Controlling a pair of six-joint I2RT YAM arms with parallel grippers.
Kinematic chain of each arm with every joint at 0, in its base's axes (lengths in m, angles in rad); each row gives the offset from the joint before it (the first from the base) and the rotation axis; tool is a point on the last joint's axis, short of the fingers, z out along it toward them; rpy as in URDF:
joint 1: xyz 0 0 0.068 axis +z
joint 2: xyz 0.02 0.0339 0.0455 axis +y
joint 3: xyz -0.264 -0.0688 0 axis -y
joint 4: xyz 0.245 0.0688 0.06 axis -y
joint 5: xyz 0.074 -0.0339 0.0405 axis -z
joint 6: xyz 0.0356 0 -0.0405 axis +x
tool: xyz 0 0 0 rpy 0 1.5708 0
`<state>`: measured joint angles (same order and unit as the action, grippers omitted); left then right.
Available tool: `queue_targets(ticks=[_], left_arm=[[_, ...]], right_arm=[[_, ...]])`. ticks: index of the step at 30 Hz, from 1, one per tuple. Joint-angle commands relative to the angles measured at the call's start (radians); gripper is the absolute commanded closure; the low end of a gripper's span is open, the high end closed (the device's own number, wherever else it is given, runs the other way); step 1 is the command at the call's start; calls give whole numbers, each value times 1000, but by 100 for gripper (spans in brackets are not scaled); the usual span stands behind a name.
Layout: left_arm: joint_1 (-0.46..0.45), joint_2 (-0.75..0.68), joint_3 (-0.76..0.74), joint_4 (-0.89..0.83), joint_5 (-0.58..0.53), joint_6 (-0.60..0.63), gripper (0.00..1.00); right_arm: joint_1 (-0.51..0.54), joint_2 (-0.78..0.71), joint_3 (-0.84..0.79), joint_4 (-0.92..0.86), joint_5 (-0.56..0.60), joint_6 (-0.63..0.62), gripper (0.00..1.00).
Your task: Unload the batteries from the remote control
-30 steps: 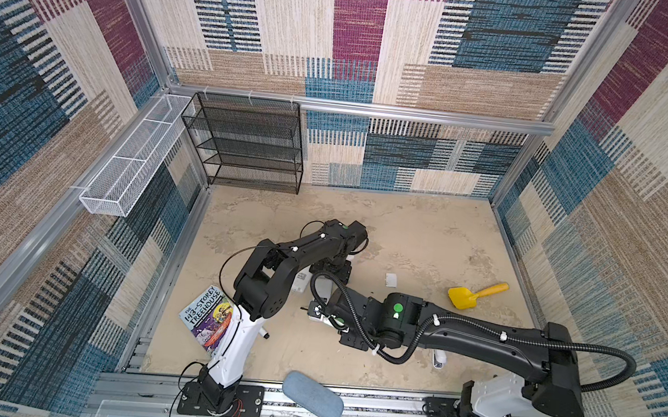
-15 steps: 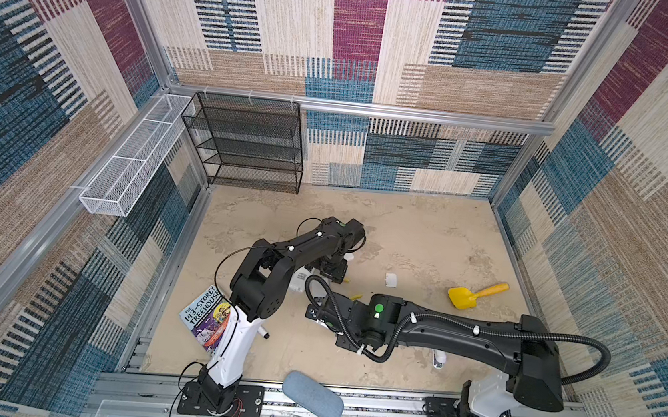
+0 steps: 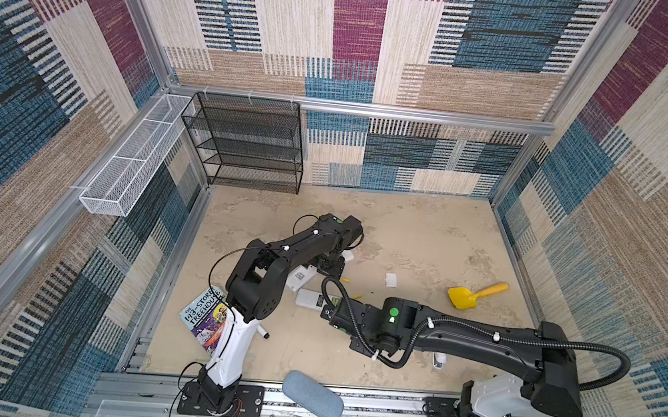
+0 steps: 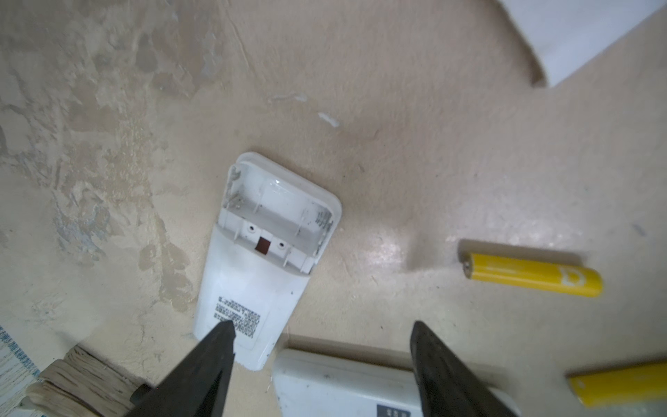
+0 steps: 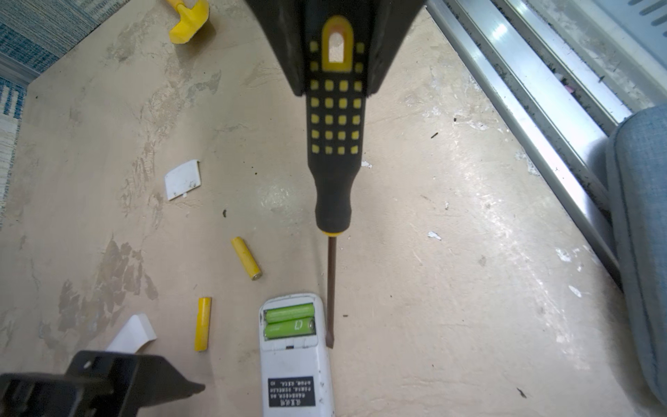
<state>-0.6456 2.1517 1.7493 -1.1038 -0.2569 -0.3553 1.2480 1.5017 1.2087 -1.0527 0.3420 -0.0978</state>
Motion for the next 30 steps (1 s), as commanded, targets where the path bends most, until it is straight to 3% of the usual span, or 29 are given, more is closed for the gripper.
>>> queue_targets(ticks=[1,11,19,26,30], left_arm=[[0,-13,-20,-18,7,3,21],[4,-107,-159,61,41,5,22],[30,-266,-308,192,98,55,15],[34,-415,-449,265,163,237,11],[32,-435,-509,248,186,311,11]], right_arm=[[-5,-21,-14,17,41,17,100],[-68,-56,-50,68,75,-41,100],[-85,-147,-28,149,5,-74,100],[-129,-143,50,146,-17,88,100],[-183,-157,47,143,-108,235,100]])
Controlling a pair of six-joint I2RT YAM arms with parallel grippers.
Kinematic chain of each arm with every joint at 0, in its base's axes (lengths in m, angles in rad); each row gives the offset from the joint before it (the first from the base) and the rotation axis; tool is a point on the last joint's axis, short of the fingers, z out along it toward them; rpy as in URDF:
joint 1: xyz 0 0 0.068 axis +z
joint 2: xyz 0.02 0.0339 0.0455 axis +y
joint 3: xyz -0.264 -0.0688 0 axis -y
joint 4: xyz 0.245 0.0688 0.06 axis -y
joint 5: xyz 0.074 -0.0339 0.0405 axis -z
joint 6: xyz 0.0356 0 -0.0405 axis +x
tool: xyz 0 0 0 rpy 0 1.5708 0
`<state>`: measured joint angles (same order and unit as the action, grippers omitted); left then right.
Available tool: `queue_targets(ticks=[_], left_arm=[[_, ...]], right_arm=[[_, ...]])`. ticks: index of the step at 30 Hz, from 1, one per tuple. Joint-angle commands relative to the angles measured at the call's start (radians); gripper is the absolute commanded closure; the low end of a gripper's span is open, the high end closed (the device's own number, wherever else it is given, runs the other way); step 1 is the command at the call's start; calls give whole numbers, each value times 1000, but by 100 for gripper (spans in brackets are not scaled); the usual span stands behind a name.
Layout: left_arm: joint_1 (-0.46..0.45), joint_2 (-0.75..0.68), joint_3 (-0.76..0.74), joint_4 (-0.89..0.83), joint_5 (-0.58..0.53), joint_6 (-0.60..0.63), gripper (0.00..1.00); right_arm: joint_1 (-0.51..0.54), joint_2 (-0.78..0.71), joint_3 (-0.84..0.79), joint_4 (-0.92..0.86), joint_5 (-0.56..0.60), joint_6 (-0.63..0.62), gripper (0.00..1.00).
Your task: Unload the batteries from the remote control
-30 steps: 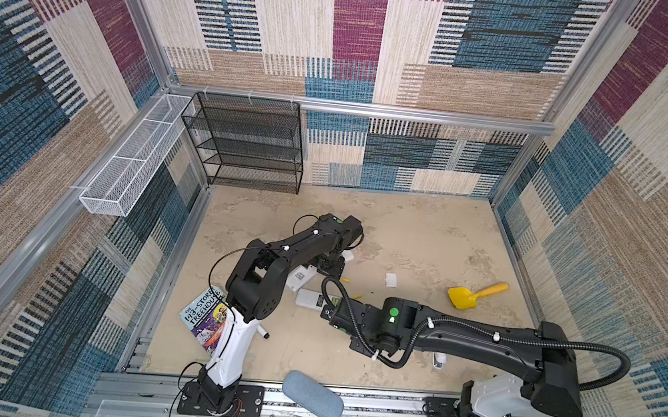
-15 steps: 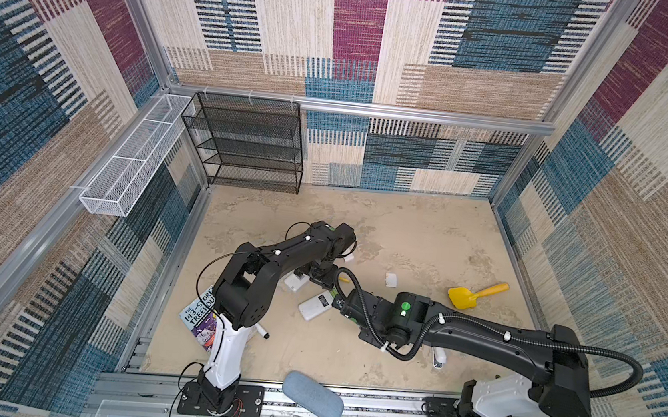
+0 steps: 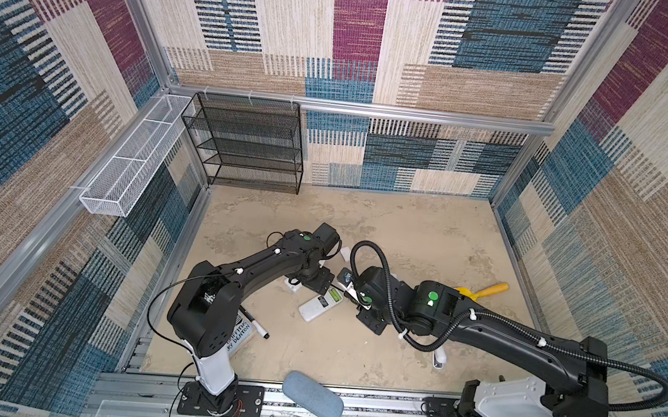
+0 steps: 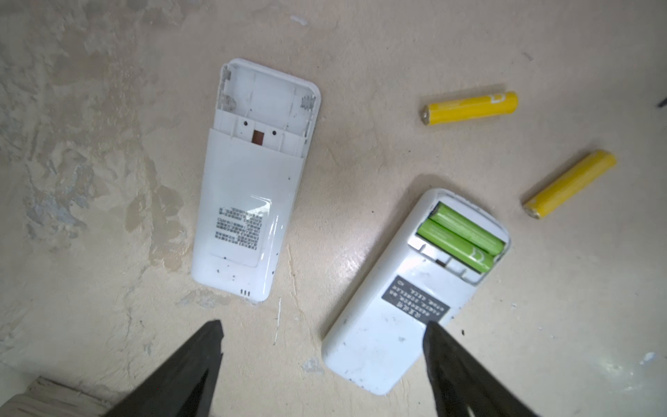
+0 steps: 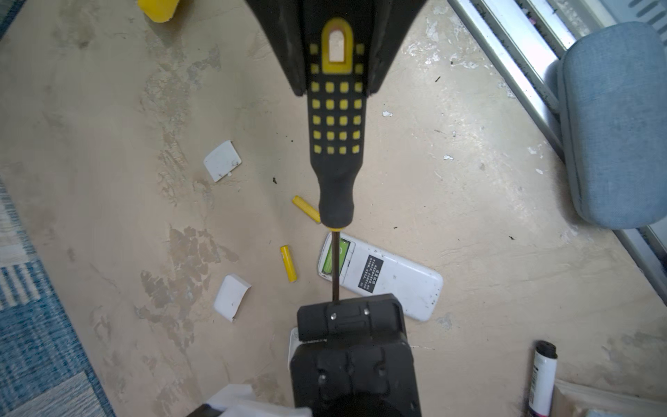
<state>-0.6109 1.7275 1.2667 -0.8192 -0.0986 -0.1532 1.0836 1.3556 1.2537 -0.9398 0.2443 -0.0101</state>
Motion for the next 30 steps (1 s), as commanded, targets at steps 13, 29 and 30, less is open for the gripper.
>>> queue_targets(ticks=[13,29,30], left_arm=[[9,-97,-118,-14,-49,190,10],[21,-136,-118,-46,88,309,9],[6,-135,-127,-47,85,315,9]], right_arm=[[-31,-37,-114,-37,-53,303,100],[-33,-97,-182,32,-68,335,100],[-33,-100,-191,44,-73,335,100]])
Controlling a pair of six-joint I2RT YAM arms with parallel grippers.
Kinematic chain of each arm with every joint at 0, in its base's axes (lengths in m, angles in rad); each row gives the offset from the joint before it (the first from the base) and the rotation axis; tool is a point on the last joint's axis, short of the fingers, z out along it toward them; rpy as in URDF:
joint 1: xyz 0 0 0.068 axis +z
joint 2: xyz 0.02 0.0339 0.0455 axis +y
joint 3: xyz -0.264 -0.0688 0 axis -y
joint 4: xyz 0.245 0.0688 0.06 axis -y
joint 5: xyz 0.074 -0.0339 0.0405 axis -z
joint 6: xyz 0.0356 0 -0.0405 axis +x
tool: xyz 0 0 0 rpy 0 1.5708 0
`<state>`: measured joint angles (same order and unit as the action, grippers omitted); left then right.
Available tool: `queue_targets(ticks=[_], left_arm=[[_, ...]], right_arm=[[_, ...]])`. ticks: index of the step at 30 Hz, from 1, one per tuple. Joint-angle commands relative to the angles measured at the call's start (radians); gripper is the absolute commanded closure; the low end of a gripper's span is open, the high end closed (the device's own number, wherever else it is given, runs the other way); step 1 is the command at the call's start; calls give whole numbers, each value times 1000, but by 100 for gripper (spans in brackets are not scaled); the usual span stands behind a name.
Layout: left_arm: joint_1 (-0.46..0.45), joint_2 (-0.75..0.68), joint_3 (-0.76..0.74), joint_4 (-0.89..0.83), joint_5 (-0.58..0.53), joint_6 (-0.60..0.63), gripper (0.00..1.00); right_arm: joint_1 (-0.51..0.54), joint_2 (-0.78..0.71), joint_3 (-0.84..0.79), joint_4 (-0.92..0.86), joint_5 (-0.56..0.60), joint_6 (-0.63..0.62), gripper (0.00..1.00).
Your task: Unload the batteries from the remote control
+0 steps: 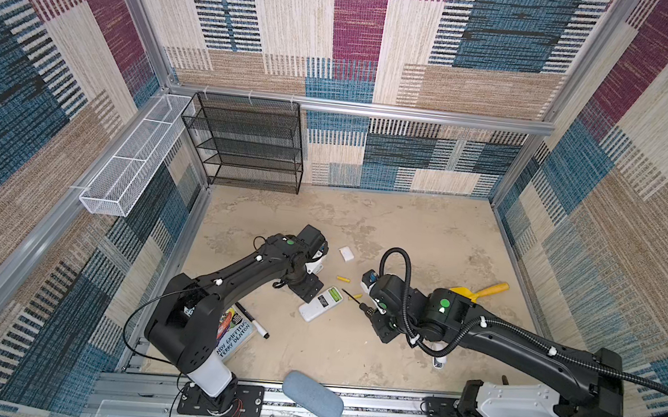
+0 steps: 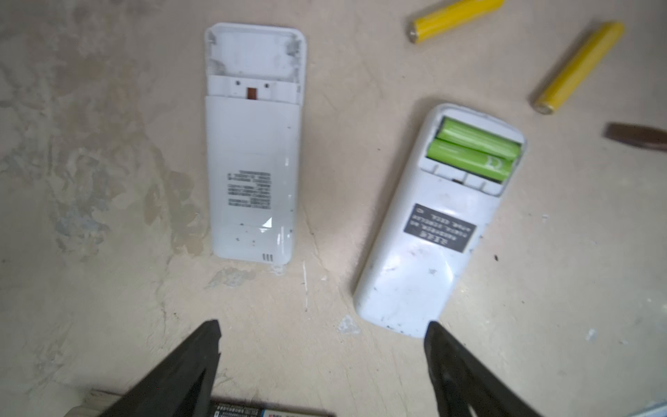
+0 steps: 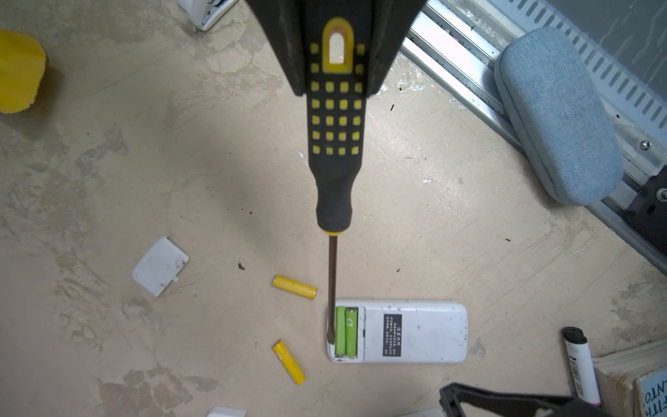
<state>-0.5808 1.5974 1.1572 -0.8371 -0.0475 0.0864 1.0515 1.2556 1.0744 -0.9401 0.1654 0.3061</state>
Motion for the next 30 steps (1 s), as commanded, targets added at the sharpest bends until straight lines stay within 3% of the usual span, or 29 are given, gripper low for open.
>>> queue_targets(ticks=[1,6,13,21,30], left_arm=[[-34,-3,-25,-31,41,79,9],[-86,38,-38,-26,43,69,10],[-103,81,-52,30,-6,44,12],[-114,116,-86,110,11,17,14],[-114,189,-66,104,6,-16,24]], right_arm=[[-1,-3,-18,53,5,20,100],[0,-18,-46,98,-16,29,100],[-1,-34,-67,134,-42,22,100],[-1,-31,-85,159,-59,29,100],[-1,-8,-82,120,-65,57,100]])
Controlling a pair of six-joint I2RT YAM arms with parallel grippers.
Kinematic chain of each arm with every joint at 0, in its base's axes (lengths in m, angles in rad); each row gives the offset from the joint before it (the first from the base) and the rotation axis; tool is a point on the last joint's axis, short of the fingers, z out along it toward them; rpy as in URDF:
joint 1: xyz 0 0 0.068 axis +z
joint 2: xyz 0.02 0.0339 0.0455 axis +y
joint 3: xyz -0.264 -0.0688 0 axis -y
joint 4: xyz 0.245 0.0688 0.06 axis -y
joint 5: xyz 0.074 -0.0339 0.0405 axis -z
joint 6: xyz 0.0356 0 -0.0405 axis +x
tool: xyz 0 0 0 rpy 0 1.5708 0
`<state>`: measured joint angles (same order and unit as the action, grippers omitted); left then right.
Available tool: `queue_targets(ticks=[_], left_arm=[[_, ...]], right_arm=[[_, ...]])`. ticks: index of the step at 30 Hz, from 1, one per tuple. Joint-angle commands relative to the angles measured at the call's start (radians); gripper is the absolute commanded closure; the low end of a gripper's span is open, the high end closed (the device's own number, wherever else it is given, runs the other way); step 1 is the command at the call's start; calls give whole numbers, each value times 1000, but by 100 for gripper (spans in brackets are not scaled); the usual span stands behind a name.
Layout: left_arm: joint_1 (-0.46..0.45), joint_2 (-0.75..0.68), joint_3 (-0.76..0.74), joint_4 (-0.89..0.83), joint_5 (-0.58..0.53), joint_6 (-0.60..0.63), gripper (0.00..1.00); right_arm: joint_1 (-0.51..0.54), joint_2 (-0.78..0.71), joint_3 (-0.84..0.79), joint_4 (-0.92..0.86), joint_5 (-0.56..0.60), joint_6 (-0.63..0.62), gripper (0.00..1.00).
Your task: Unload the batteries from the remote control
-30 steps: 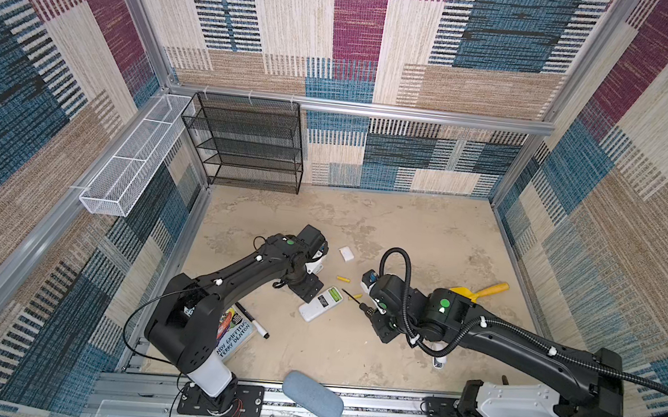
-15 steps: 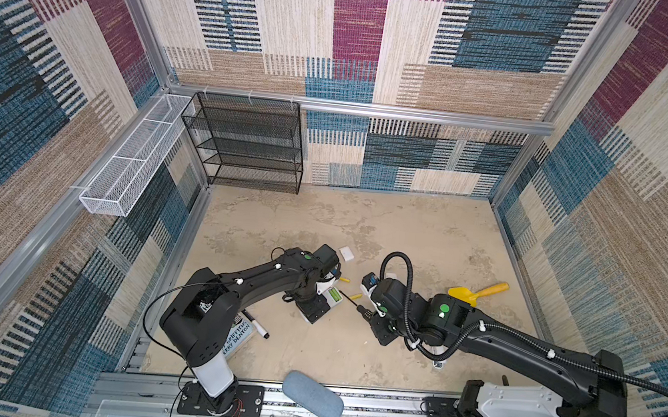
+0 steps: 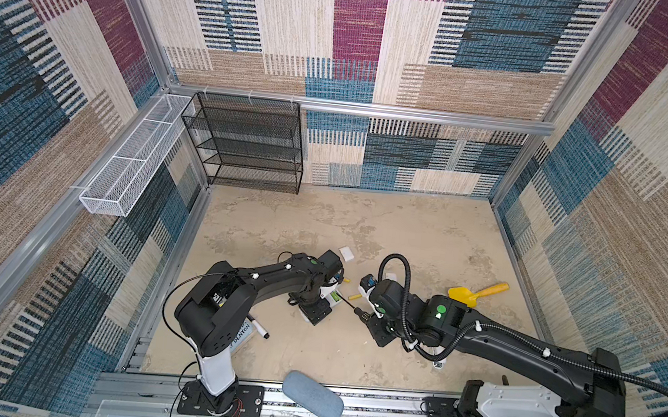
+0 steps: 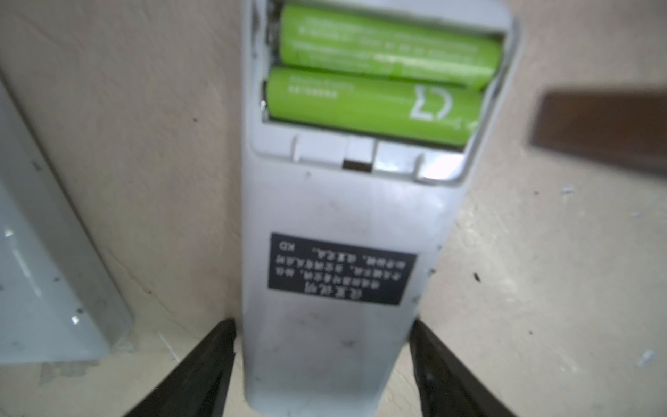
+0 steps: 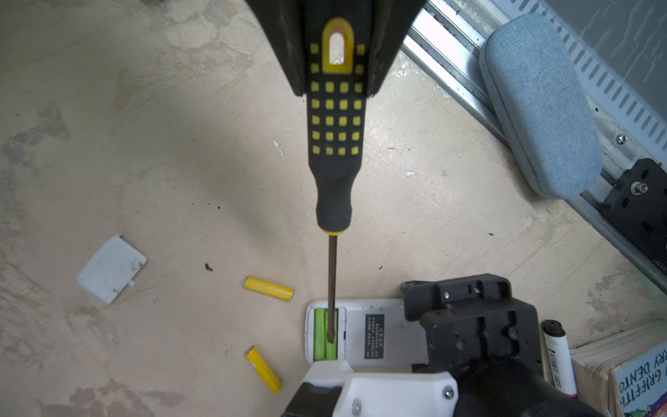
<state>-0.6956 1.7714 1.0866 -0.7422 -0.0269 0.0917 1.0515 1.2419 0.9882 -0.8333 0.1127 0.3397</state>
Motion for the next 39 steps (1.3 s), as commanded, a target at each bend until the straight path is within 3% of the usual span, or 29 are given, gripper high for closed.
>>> queue_targets(ticks=[1,12,28,39], left_arm=[[1,17,6,5,-15,-24,25],[1,10,1,10,-22,-38,40],[1,-6,13,-4,-38,-52,43],[1,3,18,-4,-23,-55,43]], right_arm=[[-1,10,7,9,-18,23,100],[-1,55,36,-15,-38,25,100],[3,154,80,-67,22,48,100],[72,240,89,-29,124,112,100]])
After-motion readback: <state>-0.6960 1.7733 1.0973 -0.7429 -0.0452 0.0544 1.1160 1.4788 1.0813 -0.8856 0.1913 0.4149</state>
